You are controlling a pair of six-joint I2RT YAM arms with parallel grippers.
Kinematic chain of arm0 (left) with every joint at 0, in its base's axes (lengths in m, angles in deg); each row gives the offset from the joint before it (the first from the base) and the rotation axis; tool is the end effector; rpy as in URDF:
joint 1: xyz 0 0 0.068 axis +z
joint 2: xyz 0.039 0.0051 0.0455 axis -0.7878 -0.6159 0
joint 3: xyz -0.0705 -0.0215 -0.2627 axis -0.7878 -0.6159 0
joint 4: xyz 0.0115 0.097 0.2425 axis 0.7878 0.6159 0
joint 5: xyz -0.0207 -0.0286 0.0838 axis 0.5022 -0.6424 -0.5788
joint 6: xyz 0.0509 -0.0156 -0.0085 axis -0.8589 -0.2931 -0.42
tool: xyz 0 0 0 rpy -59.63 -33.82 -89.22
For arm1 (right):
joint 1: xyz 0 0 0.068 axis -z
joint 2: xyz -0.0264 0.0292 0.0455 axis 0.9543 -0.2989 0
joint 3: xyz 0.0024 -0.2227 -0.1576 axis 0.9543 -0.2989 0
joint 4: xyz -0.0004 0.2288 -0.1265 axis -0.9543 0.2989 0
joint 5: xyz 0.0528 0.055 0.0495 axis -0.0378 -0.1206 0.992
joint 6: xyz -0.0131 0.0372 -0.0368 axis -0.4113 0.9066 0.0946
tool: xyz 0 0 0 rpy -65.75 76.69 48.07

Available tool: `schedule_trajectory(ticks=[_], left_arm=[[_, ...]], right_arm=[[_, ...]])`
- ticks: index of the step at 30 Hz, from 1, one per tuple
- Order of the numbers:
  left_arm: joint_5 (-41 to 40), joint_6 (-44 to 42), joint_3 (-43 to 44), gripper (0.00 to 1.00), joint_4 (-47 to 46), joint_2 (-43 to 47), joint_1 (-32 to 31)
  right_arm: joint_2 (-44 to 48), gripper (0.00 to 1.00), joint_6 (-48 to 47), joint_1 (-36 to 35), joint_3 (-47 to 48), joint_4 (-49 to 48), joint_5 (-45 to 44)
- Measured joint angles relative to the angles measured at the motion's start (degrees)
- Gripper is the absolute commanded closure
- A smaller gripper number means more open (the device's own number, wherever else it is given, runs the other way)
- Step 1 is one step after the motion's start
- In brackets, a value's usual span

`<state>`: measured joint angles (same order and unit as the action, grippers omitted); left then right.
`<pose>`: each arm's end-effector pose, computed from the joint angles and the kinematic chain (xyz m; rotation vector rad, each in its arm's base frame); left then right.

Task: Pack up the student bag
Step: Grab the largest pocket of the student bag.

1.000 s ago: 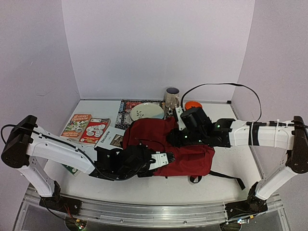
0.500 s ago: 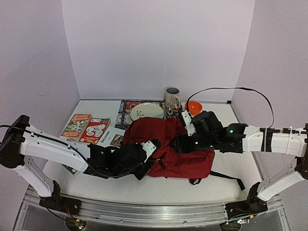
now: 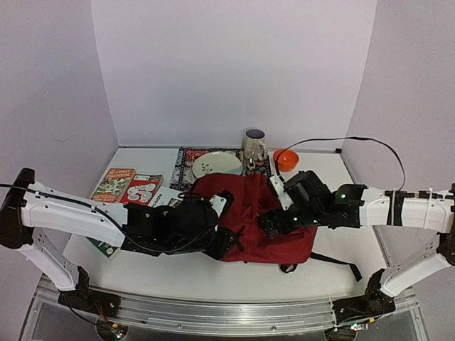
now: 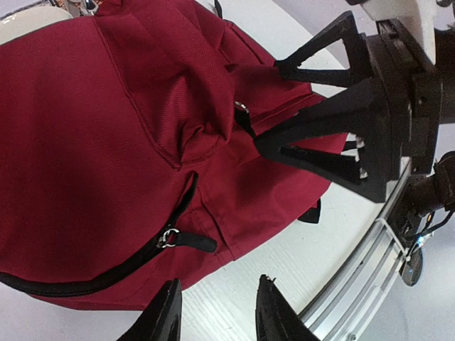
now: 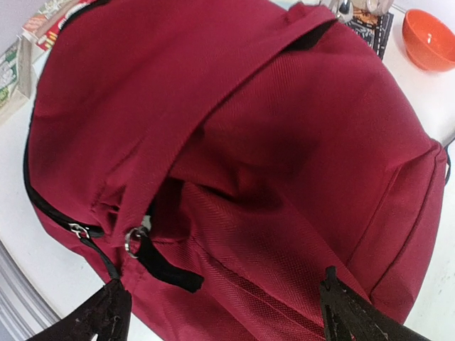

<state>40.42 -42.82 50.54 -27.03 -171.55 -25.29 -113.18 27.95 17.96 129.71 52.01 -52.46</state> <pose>0.0847 -0.3238 0.2435 0.6710 2.2098 -0.6921 0.1790 0.2404 0.2595 -0.5020 2.0509 0.6107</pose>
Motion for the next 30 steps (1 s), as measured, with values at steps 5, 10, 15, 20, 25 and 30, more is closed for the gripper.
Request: schedule_trajectory(ticks=[5,10,15,20,25,30], left_arm=[[2.1,6.1,3.1,0.65,0.0,-5.2,0.0],[3.7,10.7,4.8,0.67,0.3,-10.5,0.2],[3.8,15.2,4.9,0.60,1.5,-12.6,1.7],[2.7,18.4,4.9,0.57,2.1,-13.7,3.1],[1.8,19.9,5.1,0.58,2.2,-15.3,4.3],[1.7,20.1,7.0,0.62,2.6,-18.5,5.1]], right_arm=[[-2.0,0.08,0.0,0.0,0.0,0.2,-0.5],[-4.5,0.08,-0.5,0.0,0.0,-0.5,-0.4],[-5.7,0.08,-0.9,0.0,0.0,-1.7,1.0],[-5.7,0.09,-0.9,0.0,0.0,-3.4,2.7],[-5.7,0.10,-1.1,0.0,0.0,-4.8,4.7],[-5.9,0.10,-1.3,0.0,0.0,-6.6,6.7]])
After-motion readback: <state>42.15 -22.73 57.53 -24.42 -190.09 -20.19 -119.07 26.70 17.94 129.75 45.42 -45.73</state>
